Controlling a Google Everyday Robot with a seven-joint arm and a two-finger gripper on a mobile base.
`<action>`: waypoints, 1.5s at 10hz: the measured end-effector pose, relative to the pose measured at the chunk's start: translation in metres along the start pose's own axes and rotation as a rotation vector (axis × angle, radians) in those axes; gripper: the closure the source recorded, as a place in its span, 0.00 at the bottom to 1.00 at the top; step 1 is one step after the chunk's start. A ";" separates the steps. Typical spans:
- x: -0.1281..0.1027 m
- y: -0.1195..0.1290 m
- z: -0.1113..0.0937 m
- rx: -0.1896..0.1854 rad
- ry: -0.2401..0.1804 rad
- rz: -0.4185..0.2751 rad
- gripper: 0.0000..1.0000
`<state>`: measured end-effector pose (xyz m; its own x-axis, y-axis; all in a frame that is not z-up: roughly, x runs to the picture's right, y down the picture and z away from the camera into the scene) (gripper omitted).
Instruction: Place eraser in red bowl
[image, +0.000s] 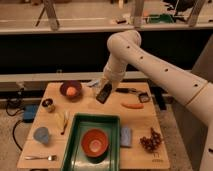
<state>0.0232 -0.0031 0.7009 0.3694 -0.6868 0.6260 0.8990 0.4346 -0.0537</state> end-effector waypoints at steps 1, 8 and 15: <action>-0.004 0.000 0.004 0.000 -0.003 -0.009 0.98; -0.034 0.014 0.016 -0.019 -0.011 -0.073 0.98; -0.063 0.024 0.033 -0.039 -0.023 -0.137 0.98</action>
<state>0.0135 0.0705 0.6859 0.2372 -0.7249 0.6468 0.9493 0.3142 0.0040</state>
